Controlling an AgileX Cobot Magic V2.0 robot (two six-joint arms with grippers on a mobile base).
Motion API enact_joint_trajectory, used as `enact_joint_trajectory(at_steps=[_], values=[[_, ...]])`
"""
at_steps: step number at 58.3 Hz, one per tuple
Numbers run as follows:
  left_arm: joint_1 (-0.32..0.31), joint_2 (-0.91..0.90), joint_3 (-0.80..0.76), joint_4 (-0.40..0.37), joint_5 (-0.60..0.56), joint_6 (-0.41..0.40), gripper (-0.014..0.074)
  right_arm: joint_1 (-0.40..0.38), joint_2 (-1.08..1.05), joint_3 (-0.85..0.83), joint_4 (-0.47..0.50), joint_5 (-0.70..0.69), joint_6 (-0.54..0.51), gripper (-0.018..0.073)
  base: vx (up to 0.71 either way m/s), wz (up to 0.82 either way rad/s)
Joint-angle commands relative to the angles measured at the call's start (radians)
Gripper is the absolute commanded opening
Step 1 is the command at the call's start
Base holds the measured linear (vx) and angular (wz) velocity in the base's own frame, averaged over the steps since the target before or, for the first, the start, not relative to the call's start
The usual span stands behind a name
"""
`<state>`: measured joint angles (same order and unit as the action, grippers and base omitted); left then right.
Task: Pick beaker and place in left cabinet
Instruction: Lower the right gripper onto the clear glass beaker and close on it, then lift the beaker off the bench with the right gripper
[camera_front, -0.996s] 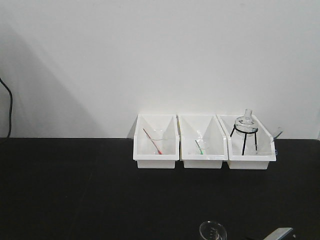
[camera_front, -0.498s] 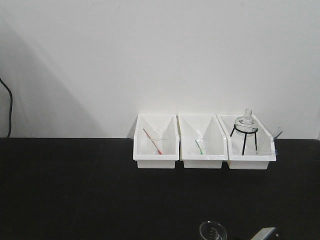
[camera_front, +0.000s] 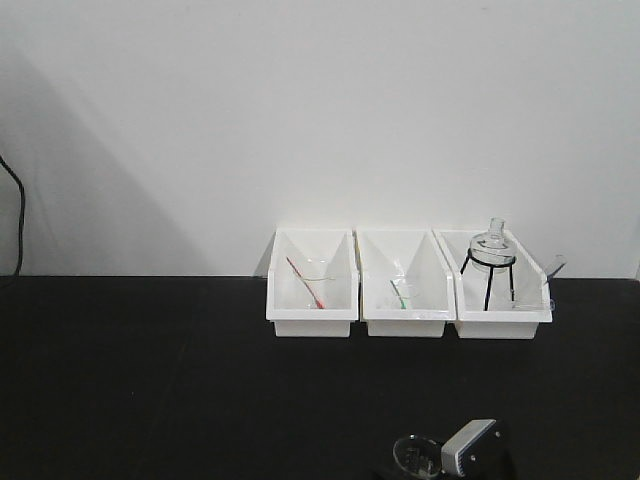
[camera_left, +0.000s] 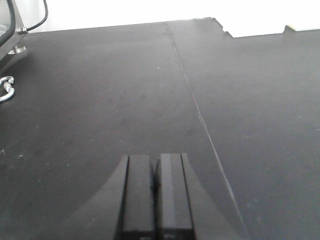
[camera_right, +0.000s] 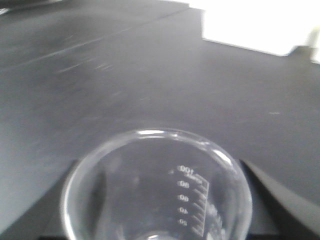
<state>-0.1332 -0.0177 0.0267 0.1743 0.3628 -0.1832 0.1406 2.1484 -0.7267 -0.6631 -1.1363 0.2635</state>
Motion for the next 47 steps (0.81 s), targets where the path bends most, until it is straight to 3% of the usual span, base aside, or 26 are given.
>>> enact_joint_trajectory(at_steps=[1, 8, 15, 21, 27, 35, 40, 47], values=[[0.001, -0.011, -0.012, 0.0, -0.075, -0.004, 0.0004, -0.002, -0.045, -0.018, 0.038, -0.184, 0.029, 0.0263, 0.0, 0.0], [0.001, -0.011, -0.012, 0.0, -0.075, -0.004, 0.0004, -0.002, -0.057, -0.018, 0.028, -0.184, 0.035, -0.0018, 0.0, 0.0], [0.001, -0.011, -0.012, 0.0, -0.075, -0.004, 0.0004, -0.002, -0.095, -0.017, 0.019, -0.149, 0.108, -0.0008, 0.0, 0.0], [0.001, -0.011, -0.012, 0.0, -0.075, -0.004, 0.0004, -0.003, -0.185, -0.017, 0.006, -0.038, 0.241, -0.0004, 0.0, 0.0], [0.001, -0.011, -0.012, 0.0, -0.075, -0.004, 0.0004, -0.003, -0.316, -0.017, 0.007, 0.176, 0.351, -0.0004, 0.0, 0.0], [0.001, -0.011, -0.012, 0.0, -0.075, -0.004, 0.0004, -0.003, -0.546, -0.017, -0.005, 0.498, 0.401, -0.0004, 0.0, 0.0], [0.001, -0.011, -0.012, 0.0, -0.075, -0.004, 0.0004, -0.003, -0.701, -0.017, -0.049, 0.688, 0.434, -0.0004, 0.0, 0.0], [0.001, -0.011, -0.012, 0.0, -0.075, -0.004, 0.0004, 0.0, -0.921, -0.005, -0.143, 0.916, 0.563, -0.0004, 0.0, 0.0]])
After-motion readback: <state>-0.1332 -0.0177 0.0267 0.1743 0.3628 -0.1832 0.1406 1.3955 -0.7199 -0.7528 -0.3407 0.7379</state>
